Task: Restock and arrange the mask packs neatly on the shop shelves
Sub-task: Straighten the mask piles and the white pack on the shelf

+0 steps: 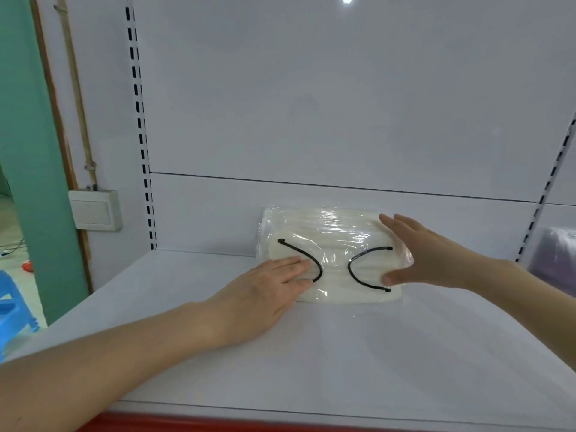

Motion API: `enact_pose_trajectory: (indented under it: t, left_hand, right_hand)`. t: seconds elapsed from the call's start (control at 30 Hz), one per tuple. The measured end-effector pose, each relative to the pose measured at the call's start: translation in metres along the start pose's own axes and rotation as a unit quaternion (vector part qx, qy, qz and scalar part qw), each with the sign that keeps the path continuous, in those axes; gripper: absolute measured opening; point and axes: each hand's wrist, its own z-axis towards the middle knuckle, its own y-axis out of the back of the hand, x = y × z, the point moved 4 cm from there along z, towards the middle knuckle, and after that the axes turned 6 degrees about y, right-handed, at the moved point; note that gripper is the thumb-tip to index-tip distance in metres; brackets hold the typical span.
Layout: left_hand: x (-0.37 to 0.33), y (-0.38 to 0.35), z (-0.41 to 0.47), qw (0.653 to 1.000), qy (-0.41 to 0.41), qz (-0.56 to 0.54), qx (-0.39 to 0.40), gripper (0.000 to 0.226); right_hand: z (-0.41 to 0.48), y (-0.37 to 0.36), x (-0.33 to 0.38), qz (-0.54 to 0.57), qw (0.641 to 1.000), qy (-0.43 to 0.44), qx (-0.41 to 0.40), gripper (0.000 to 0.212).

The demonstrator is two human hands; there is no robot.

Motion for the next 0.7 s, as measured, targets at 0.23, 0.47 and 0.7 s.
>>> enact_pose_trajectory:
  t: [0.23, 0.47, 0.7]
  left_hand:
    - [0.002, -0.004, 0.0, 0.999, 0.005, -0.005, 0.037, 0.043]
    - [0.004, -0.006, 0.0, 0.999, 0.013, -0.016, 0.046, 0.042]
    - [0.014, 0.01, -0.006, 0.989, 0.091, -0.102, -0.049, 0.019]
  right_hand:
    - [0.004, -0.005, 0.003, -0.026, 1.0, 0.001, -0.013, 0.102]
    - [0.004, -0.007, 0.006, -0.032, 0.999, 0.003, -0.033, 0.101]
    - [-0.005, -0.004, 0.003, 0.037, 0.998, 0.007, -0.049, 0.116]
